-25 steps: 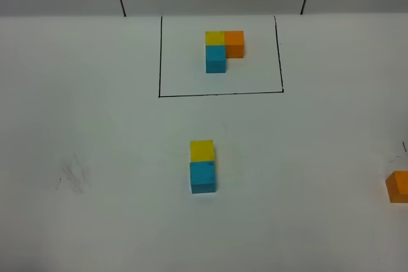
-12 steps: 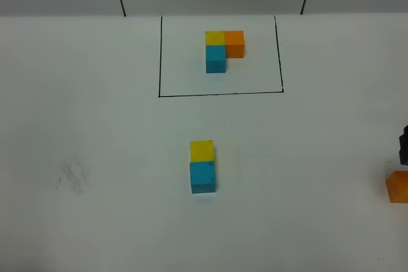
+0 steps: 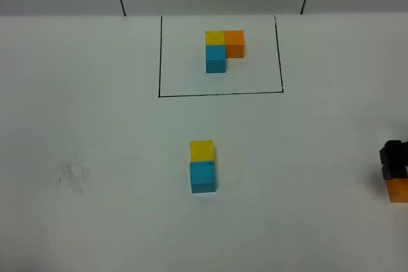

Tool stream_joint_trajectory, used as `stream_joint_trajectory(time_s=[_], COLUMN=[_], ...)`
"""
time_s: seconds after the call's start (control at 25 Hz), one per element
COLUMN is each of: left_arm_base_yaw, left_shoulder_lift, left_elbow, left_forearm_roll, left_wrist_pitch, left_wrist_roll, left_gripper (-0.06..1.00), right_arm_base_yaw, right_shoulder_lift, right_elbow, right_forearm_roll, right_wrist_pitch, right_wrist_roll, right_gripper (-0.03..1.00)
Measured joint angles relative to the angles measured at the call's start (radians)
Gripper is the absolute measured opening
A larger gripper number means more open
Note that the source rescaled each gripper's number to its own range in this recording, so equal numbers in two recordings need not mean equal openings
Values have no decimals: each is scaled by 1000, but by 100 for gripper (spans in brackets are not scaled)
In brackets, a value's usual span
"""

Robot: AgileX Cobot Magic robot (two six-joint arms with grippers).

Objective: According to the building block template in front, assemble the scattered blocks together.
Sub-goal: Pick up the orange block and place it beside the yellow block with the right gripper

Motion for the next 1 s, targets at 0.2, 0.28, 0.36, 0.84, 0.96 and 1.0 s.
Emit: stream_joint_trajectory(time_s=[0.2, 0.28, 0.36, 0.84, 0.96, 1.0], left_arm_base_yaw=[0, 0, 0, 0, 0, 0], left_shoulder_lift=[0, 0, 0, 0, 0, 0], left_elbow=[0, 0, 0, 0, 0, 0], left_forearm_roll=[0, 0, 0, 0, 0, 0], left_wrist_pitch=[0, 0, 0, 0, 0, 0], left_wrist_roll=[0, 0, 0, 0, 0, 0], left_gripper=[46, 46, 46, 46, 46, 46], right_arm_base_yaw=[0, 0, 0, 0, 0, 0], right_shoulder_lift=[83, 108, 128, 210, 205, 199], right_elbow=[0, 0, 0, 0, 0, 0], right_forearm_roll=[0, 0, 0, 0, 0, 0], right_wrist_pitch=[-40, -51, -67, -97, -99, -98], right_wrist_roll=[0, 0, 0, -17, -19, -24], right_gripper=[81, 80, 79, 35, 24, 24])
